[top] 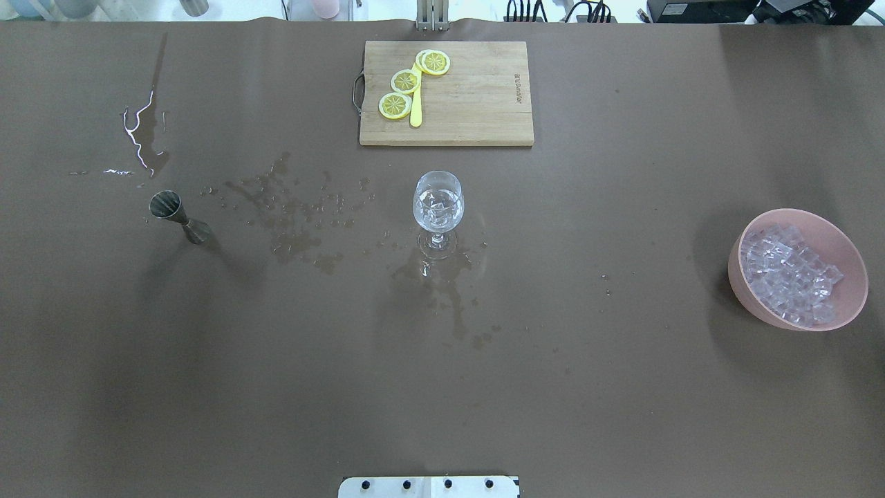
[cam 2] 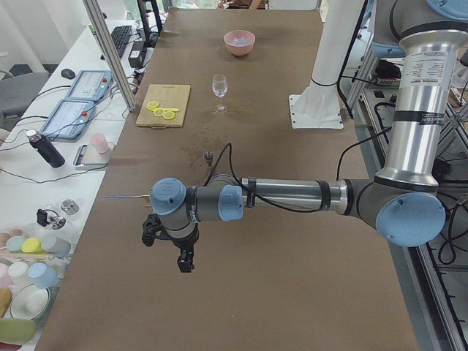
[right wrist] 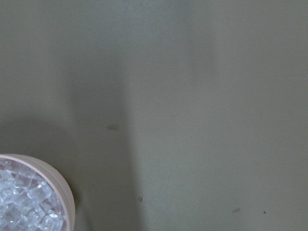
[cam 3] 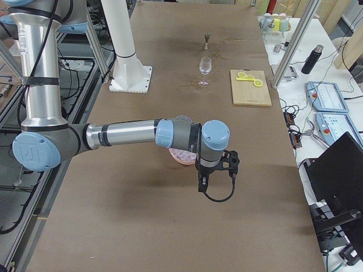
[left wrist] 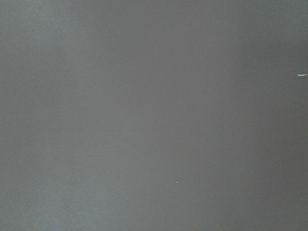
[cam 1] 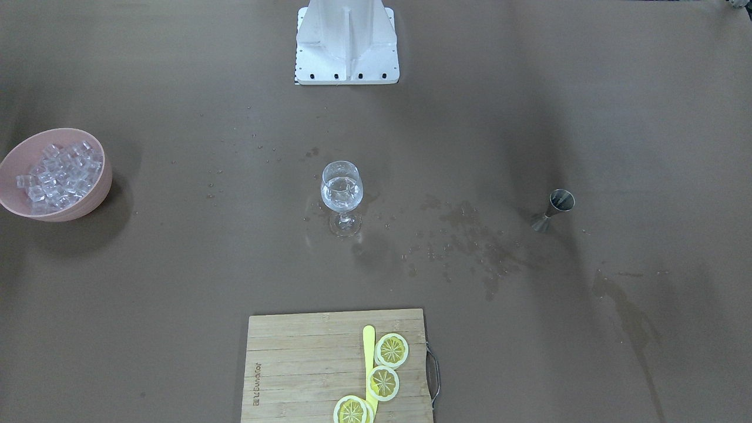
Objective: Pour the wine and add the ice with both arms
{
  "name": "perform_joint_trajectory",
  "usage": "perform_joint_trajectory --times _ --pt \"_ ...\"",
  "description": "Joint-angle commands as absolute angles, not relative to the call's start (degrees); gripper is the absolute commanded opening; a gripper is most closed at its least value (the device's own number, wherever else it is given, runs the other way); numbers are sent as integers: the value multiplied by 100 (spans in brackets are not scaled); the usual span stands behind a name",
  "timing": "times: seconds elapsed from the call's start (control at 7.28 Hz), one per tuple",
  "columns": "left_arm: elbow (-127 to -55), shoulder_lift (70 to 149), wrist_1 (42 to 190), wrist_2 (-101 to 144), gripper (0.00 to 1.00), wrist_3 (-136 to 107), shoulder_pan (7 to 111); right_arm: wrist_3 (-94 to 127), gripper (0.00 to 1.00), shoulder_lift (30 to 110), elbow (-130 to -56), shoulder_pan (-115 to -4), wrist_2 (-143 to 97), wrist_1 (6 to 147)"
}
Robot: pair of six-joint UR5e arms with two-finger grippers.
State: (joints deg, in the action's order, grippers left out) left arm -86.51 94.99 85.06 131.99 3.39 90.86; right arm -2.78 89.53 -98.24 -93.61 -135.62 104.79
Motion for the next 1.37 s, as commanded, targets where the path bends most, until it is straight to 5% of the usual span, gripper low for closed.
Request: perform_joint_trajectory --times 0.0,1.24 --pt "-8675 9518 8490 13192 98 334 9088 -281 100 8956 -9817 -9360 -13526 10485" --pt "-8657 9598 8464 13192 98 334 9079 -281 100 8930 -9835 -9369 -13438 10485"
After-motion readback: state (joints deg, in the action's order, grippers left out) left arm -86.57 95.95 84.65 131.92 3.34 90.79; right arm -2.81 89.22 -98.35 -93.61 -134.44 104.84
